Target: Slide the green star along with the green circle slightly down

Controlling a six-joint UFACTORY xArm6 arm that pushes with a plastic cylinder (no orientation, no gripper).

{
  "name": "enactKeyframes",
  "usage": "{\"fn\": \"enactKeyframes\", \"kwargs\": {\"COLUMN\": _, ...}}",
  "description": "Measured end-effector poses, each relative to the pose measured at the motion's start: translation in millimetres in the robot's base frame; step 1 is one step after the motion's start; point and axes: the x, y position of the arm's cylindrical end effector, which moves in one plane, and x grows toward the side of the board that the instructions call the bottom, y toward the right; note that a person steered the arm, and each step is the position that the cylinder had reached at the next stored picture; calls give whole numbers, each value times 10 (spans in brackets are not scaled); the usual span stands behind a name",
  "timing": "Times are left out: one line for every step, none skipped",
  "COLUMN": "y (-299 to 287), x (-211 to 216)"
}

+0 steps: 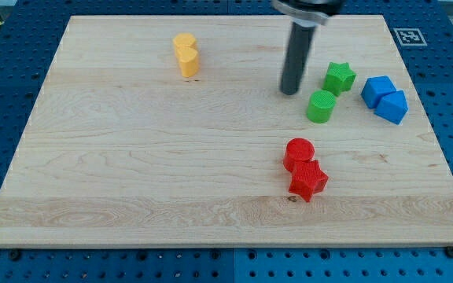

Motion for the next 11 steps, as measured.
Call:
{"fn": "enactKeyframes", "kwargs": {"y": -19, "x": -722}}
{"fn": "enactKeyframes", "kwargs": {"y": 618, "x": -1032}}
{"fn": "enactKeyframes", "kwargs": {"y": 1252, "x": -917}}
{"fn": "enactKeyframes", "kwargs": {"y": 1354, "x": -673}}
{"fn": "enactKeyframes", "kwargs": {"y": 1242, "x": -423}}
{"fn": "enactKeyframes", "kwargs": {"y": 1056, "x": -251}}
{"fn": "enactKeyframes", "kwargs": {"y": 949, "x": -126}}
{"fn": "enactKeyframes", "kwargs": {"y": 900, "x": -3}}
{"fn": "enactKeyframes", "kwargs": {"y": 857, "x": 115}}
{"fn": "enactKeyframes", "kwargs": {"y": 768, "x": 256}}
{"fn": "enactKeyframes", "kwargs": {"y": 798, "x": 299}}
